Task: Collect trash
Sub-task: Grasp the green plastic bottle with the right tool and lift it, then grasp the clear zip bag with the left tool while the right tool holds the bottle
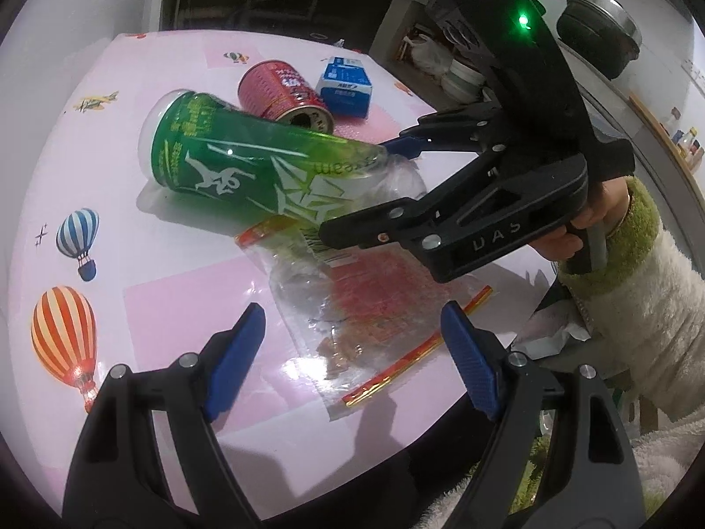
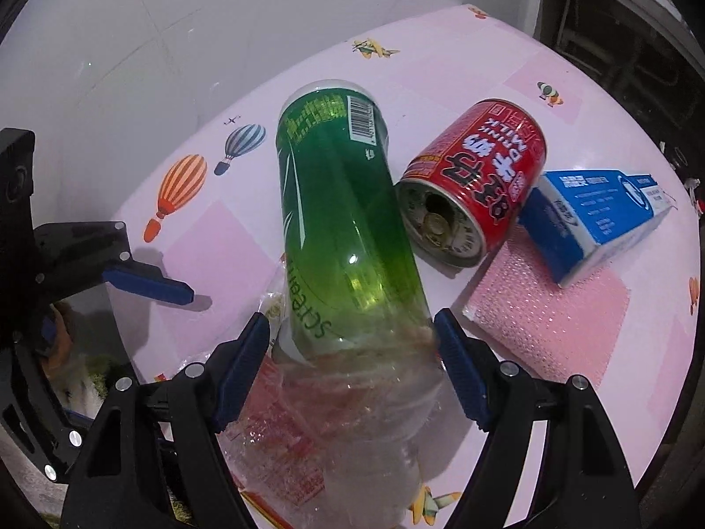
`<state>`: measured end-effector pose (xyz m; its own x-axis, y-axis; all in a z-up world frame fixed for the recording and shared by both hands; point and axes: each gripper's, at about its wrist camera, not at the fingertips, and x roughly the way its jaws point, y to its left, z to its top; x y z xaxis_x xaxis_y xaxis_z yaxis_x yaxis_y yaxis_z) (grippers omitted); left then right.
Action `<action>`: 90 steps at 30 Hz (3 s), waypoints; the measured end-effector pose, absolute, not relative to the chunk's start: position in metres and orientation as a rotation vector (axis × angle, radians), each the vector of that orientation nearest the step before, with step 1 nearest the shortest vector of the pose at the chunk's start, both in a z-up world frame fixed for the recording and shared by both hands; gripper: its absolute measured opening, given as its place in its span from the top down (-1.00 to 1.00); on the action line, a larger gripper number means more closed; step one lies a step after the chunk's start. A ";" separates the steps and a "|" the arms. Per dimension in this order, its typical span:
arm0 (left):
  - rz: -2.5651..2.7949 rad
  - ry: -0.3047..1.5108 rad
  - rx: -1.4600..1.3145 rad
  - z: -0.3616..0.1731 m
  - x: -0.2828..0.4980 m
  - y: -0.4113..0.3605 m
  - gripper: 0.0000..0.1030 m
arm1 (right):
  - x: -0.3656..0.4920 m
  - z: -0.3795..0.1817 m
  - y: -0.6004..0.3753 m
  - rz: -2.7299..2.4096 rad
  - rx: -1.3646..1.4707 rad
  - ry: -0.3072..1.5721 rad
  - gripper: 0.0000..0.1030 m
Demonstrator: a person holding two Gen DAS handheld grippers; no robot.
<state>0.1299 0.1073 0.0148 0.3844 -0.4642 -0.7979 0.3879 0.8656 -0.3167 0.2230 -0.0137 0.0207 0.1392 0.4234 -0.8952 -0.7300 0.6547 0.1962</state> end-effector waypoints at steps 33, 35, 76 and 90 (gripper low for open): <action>-0.482 1.125 -0.182 -0.007 0.138 0.108 -0.25 | 0.119 0.059 -0.153 0.513 0.153 0.915 -0.33; -0.459 1.122 -0.143 -0.007 0.140 0.102 -0.13 | 0.107 0.052 -0.163 0.470 0.184 0.923 -0.33; -0.468 0.981 -0.018 0.023 0.128 0.057 0.95 | 0.066 0.021 -0.210 0.235 0.389 0.938 -0.33; -0.523 0.920 -0.038 0.044 0.137 0.045 0.96 | 0.056 0.022 -0.223 0.189 0.446 0.914 -0.33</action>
